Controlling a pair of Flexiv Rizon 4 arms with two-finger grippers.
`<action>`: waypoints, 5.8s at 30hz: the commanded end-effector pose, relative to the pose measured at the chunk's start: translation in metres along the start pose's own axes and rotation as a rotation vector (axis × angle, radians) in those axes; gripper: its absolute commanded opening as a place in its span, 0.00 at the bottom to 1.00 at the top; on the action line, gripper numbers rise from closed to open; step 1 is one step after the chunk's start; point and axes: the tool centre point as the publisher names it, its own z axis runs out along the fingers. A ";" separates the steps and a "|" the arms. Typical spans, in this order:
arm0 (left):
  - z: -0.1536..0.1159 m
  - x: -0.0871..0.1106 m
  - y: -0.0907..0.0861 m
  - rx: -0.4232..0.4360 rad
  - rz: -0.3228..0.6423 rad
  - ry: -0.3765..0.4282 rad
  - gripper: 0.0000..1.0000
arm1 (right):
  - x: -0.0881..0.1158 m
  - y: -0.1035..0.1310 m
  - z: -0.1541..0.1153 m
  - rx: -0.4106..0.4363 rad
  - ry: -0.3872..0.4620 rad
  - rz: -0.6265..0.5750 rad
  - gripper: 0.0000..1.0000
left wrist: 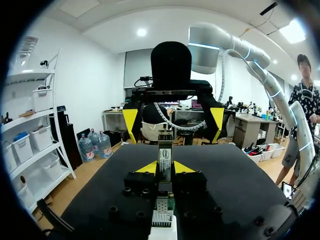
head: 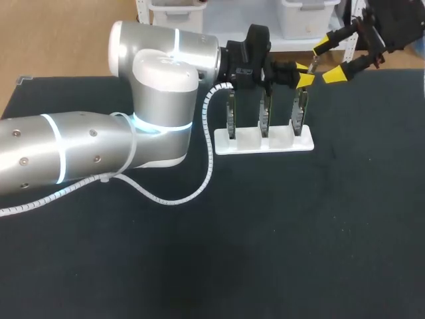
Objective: Pick up the optical module with the left hand, and insert it into the network port with the right hand.
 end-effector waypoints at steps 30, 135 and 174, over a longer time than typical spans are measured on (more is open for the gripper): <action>0.000 -0.001 -0.001 -0.003 0.000 0.001 0.00 | -0.006 -0.015 0.009 -0.029 0.014 -0.019 0.80; -0.025 0.011 -0.012 -0.051 -0.055 0.506 1.00 | -0.002 -0.012 -0.002 -0.047 0.060 -0.041 0.00; -0.025 0.012 -0.011 -0.045 -0.046 0.498 1.00 | -0.002 -0.006 0.015 -0.075 0.095 -0.088 0.00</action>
